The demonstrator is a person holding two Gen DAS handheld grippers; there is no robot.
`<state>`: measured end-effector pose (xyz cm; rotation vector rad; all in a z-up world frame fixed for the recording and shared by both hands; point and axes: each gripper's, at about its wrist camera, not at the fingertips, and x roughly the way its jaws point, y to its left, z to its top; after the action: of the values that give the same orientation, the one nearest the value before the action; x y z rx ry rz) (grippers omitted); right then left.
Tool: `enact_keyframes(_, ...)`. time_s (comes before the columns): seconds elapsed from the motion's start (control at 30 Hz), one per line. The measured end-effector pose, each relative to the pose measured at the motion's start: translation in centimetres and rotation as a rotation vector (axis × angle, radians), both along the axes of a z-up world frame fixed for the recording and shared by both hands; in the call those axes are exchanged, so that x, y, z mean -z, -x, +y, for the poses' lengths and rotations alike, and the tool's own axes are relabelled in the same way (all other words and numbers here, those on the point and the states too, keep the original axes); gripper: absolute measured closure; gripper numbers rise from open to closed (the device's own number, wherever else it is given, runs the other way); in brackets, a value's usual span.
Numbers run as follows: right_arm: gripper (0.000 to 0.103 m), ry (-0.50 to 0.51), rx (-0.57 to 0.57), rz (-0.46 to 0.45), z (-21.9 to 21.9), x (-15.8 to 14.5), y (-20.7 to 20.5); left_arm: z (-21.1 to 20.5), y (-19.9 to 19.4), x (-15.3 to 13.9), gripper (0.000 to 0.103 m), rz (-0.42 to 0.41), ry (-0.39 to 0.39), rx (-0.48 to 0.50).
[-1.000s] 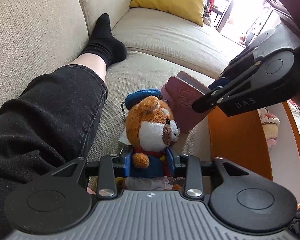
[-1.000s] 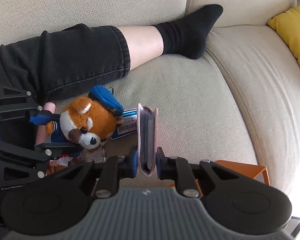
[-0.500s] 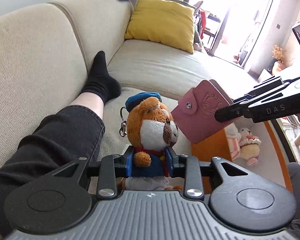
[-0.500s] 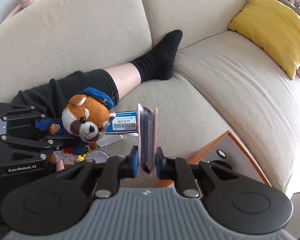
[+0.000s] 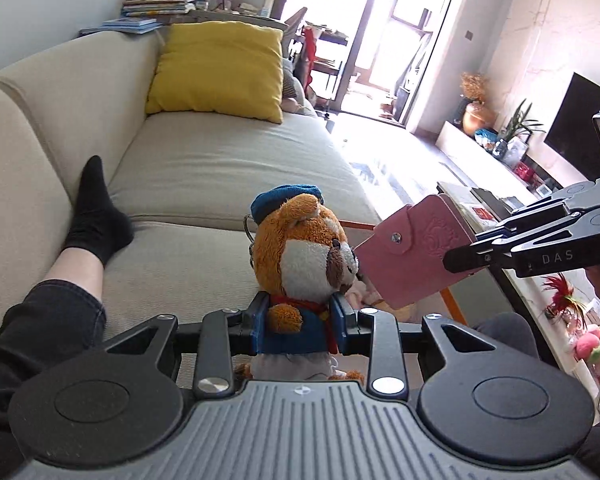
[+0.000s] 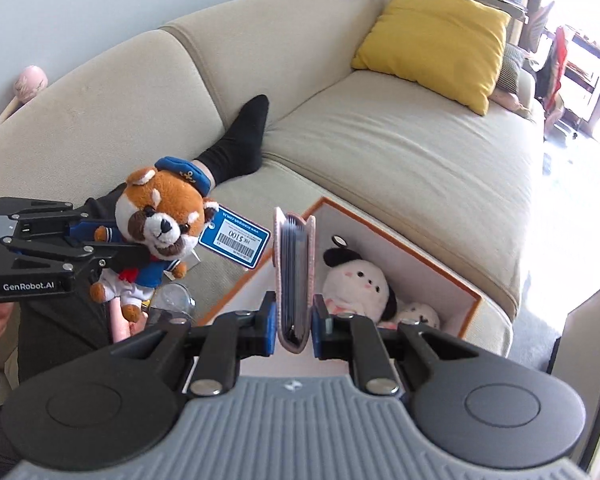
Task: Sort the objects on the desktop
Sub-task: 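Carry the red panda with the left tool while the right tool carries the wallet into the box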
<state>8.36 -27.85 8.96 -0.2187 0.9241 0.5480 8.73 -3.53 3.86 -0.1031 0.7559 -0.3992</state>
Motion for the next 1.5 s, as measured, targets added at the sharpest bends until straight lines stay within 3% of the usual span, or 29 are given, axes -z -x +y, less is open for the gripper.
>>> enact_keyframes(0.27, 0.086, 0.03, 0.111, 0.093, -4.4, 3.8, 0.7, -3.7, -2.4, 1.8, 0.066, 0.092, 0.028, 0.102)
enact_keyframes(0.47, 0.086, 0.044, 0.141, 0.161, -6.0, 6.8, 0.3, -5.8, -4.9, 3.9, 0.066, 0.156, -0.042, 0.106)
enact_keyframes(0.7, 0.086, 0.041, 0.098, 0.226, -5.9, 8.9, -1.2, -9.0, -6.9, 5.1, 0.067, 0.138, -0.217, 0.063)
enact_keyframes(0.9, 0.086, 0.021, 0.075, 0.247, -6.2, 9.9, -1.9, -12.6, -6.0, 6.1, 0.068, 0.009, -0.427, 0.037)
enact_keyframes(1.1, 0.086, -0.008, 0.046, 0.24, -6.3, 9.8, -1.5, -13.7, -4.3, 5.7, 0.068, -0.083, -0.534, 0.014)
enact_keyframes(1.23, 0.086, -0.023, 0.032, 0.237, -6.1, 10.1, -1.8, -15.0, -4.9, 6.8, 0.068, -0.086, -0.607, 0.016)
enact_keyframes(1.27, 0.086, -0.026, 0.032, 0.237, -6.2, 10.2, -1.9, -15.5, -5.2, 7.2, 0.077, -0.083, -0.624, 0.017)
enact_keyframes(1.33, 0.086, -0.025, 0.036, 0.233, -6.3, 10.4, -1.9, -16.6, -5.8, 8.1, 0.08, -0.058, -0.647, 0.027)
enact_keyframes(1.5, 0.086, -0.028, 0.048, 0.252, -6.9, 11.2, -2.2, -17.6, -7.1, 10.0, 0.082, -0.033, -0.701, 0.04)
